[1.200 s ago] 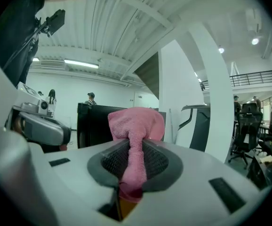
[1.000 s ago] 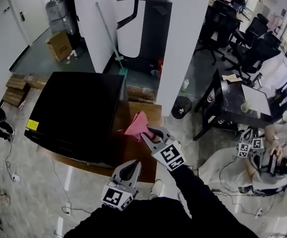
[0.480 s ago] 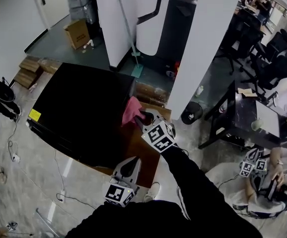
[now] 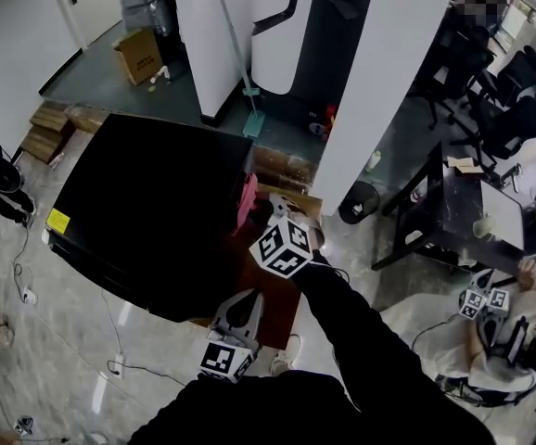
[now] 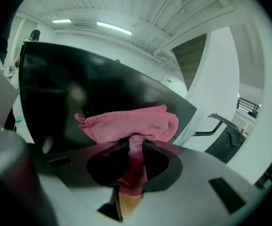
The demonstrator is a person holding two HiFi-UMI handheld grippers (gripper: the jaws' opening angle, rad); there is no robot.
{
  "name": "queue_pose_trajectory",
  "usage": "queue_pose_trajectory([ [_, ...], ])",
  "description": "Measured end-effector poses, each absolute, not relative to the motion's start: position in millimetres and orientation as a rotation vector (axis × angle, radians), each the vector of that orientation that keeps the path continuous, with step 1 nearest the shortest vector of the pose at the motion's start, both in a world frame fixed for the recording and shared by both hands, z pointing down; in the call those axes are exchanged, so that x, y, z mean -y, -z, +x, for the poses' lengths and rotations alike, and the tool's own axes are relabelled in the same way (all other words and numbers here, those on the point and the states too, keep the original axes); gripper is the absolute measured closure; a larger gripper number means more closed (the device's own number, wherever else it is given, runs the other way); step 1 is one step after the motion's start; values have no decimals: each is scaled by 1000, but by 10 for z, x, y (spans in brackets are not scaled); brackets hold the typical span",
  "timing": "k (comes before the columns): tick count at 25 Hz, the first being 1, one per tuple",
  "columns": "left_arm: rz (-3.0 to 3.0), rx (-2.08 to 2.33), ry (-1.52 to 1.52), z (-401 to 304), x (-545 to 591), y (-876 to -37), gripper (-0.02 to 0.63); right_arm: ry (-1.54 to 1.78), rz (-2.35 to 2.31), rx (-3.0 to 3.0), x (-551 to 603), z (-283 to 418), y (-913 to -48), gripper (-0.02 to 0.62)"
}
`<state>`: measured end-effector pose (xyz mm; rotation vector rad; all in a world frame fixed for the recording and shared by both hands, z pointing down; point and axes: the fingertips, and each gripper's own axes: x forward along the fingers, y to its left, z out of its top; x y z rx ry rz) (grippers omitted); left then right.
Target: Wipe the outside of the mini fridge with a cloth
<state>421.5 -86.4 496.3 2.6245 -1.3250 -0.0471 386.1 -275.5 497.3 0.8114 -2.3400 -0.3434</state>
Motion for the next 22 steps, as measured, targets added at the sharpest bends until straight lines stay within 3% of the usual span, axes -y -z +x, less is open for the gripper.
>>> queue_pose_trajectory([
  [22,2564,1267,-51,4015,944,-5886,600,169,678,2138,2907,3750,-6873,525],
])
